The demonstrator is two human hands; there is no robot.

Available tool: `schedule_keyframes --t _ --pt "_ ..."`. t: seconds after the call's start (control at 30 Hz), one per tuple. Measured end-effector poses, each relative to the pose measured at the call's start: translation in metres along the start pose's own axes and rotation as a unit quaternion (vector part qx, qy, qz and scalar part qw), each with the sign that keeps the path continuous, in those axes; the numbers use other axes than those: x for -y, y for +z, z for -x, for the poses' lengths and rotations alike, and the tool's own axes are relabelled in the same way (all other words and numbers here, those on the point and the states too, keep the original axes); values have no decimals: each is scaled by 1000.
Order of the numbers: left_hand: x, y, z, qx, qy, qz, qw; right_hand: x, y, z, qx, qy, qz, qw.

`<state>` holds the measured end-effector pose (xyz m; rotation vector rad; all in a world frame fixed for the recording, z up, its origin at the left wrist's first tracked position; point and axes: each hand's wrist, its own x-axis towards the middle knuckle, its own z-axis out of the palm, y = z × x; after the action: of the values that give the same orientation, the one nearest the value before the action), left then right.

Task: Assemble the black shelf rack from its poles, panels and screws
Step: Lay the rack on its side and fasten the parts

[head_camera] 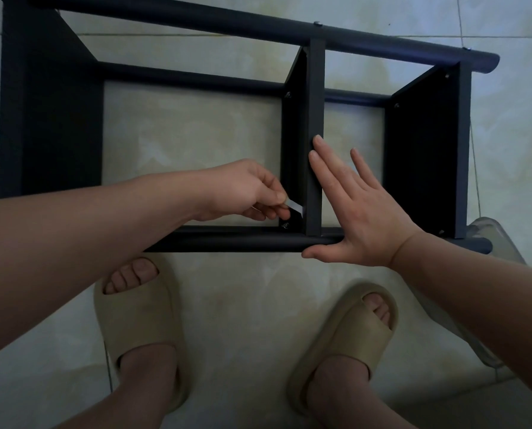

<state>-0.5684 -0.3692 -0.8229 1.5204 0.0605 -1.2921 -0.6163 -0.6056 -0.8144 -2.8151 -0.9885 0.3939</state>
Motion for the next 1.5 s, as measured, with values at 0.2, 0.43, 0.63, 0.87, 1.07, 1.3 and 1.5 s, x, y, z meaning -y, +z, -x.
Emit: schedule_keyframes --t 0.2,0.43,0.63,0.87,1.07,1.3,1.5 --pt "3 -3 3 33 19 -62 997 0 -1 0 3 1 -2 1000" --pt "5 -5 4 53 27 -141 988 0 -1 0 2 2 0 1000" --pt "5 -2 3 55 42 -194 978 0 -1 0 4 1 -1 1000" --pt "6 -6 1 38 45 -222 973 1 -2 0 3 3 -7 1000" --pt "4 -9 2 -17 66 -225 972 1 -3 0 1 5 -11 1000" --pt "1 -1 -2 -83 87 -167 979 1 -1 0 1 2 -7 1000" --pt "1 14 -4 -58 -17 138 989 0 0 0 1 2 -8 1000"
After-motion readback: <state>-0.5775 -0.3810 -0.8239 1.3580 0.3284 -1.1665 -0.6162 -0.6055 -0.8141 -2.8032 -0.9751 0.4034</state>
